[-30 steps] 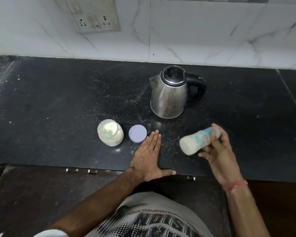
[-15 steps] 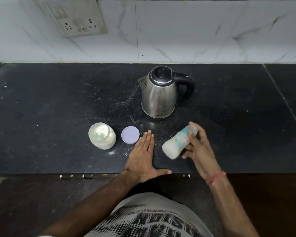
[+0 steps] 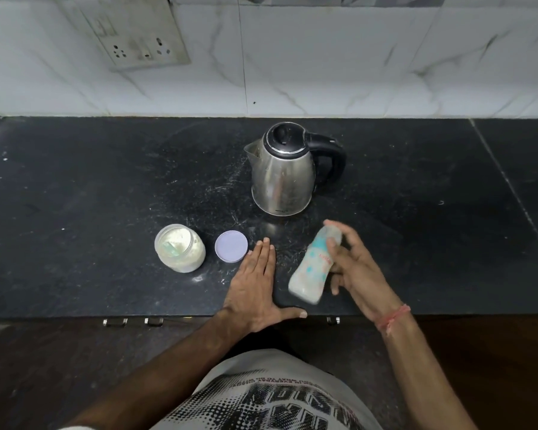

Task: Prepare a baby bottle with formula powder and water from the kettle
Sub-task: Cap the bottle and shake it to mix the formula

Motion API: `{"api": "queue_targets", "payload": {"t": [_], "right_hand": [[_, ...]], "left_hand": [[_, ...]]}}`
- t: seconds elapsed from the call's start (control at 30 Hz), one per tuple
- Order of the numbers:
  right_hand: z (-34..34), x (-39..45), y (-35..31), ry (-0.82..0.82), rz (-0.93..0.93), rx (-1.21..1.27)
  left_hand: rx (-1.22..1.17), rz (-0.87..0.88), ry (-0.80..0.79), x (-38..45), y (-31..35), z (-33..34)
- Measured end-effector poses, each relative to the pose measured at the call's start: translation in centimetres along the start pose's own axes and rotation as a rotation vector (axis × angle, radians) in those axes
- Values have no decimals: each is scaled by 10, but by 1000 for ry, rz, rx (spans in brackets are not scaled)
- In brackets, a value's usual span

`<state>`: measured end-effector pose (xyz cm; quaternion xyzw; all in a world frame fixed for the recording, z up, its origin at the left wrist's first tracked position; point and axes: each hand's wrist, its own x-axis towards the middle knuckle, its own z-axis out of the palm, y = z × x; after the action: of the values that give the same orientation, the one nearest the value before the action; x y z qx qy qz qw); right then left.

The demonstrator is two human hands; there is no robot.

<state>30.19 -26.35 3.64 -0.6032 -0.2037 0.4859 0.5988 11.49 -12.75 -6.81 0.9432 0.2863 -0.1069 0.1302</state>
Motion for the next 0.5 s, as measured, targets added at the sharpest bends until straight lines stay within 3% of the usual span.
{"api": "queue_targets", "payload": {"t": [0.07,0.17,0.2,0.3,0.43,0.5], "right_hand": [[3,0,5,-89,5,-35],[4,-1,9,124,-4,84],[3,-1,9,126,-5,85],[1,-3,10,-69,14,-32],[0,-2,8,125,14,65],[0,-2,4,-44,47,-28]], "left_hand": [[10,10,4,-1,-1,0],[-11,-1,14,-1,0,1],[-19,-4,13,-1,1,0],[23,16,11,-1,0,0],[49,2,-14,-2,2,-3],[55,14,-2,-2,3,-2]]}}
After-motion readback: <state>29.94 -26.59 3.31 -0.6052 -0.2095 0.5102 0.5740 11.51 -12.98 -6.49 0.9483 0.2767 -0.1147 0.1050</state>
